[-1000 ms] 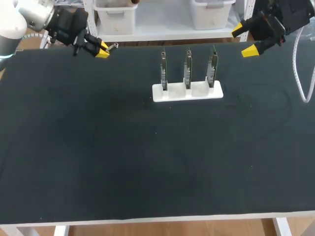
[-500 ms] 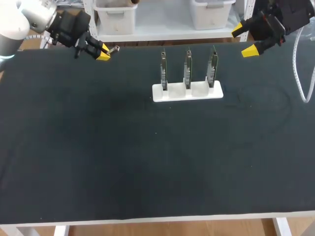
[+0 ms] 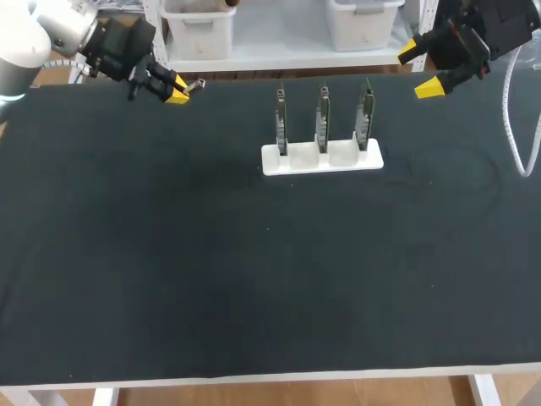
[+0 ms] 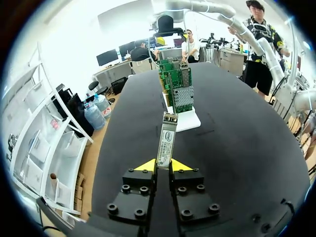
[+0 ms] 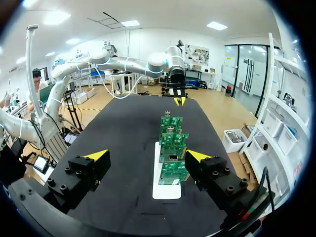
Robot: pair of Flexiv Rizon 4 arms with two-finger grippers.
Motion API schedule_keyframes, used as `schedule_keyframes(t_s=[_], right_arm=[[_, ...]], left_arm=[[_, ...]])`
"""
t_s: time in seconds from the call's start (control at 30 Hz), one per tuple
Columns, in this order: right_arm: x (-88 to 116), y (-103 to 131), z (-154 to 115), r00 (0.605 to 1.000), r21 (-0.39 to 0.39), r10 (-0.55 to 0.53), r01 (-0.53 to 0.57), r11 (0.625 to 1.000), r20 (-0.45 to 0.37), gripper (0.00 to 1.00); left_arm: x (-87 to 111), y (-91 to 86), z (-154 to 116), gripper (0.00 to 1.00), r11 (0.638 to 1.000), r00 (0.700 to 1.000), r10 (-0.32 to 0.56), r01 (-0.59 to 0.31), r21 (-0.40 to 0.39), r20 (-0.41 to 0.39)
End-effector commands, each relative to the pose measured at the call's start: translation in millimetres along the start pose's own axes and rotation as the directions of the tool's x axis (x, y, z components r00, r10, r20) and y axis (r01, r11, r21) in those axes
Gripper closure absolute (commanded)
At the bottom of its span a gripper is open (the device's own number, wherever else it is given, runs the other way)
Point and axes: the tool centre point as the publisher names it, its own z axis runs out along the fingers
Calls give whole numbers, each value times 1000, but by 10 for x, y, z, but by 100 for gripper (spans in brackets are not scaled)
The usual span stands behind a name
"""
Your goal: Pick up the optical module with the left hand, and insert it into the network port with the right hand.
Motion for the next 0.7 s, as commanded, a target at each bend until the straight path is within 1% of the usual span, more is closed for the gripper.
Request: schedule_keyframes(t_s=[0.03, 0.13, 0.23, 0.27, 0.3, 0.33, 0.37, 0.47, 0.5, 0.57, 0.7], right_arm=[[-5, 16, 2, 1000, 4, 0, 0, 1000, -2, 0], [-5, 16, 2, 1000, 4, 0, 0, 1000, -2, 0], [-5, 16, 2, 1000, 4, 0, 0, 1000, -2, 0], [-5, 16, 2, 1000, 4, 0, 0, 1000, -2, 0], [-5, 16, 2, 1000, 4, 0, 0, 1000, -2, 0], [-5, 16, 2, 1000, 4, 0, 0, 1000, -2, 0], [-5, 16, 2, 1000, 4, 0, 0, 1000, -2, 0], [-5, 16, 2, 1000, 4, 0, 0, 1000, -2, 0], [-5, 16, 2, 1000, 4, 0, 0, 1000, -2, 0], [-5, 16, 2, 1000, 4, 0, 0, 1000, -2, 0], [-5, 16, 2, 1000, 4, 0, 0, 1000, -2, 0]], left_arm=[[18, 70, 7, 100, 1000, 1000, 3, -3, 12, 2], [18, 70, 7, 100, 1000, 1000, 3, -3, 12, 2], [-168, 129, -31, 100, 999, 999, 22, -20, 49, -27], [-228, 155, -3, 100, 998, 1000, 19, -18, 63, -16], [-291, 180, 33, 100, 998, 1000, 26, -27, 62, 13], [-339, 193, 69, 100, 998, 997, 47, -50, 45, 66], [-386, 205, 119, 100, 998, 993, 43, -49, 43, 112], [-522, 218, 257, 100, 998, 983, 45, -53, 38, 180], [-568, 213, 286, 100, 999, 982, 38, -44, 29, 188], [-681, 196, 337, 100, 998, 983, 35, -44, 42, 180], [-907, 124, 338, 100, 998, 983, 41, -48, 34, 177]])
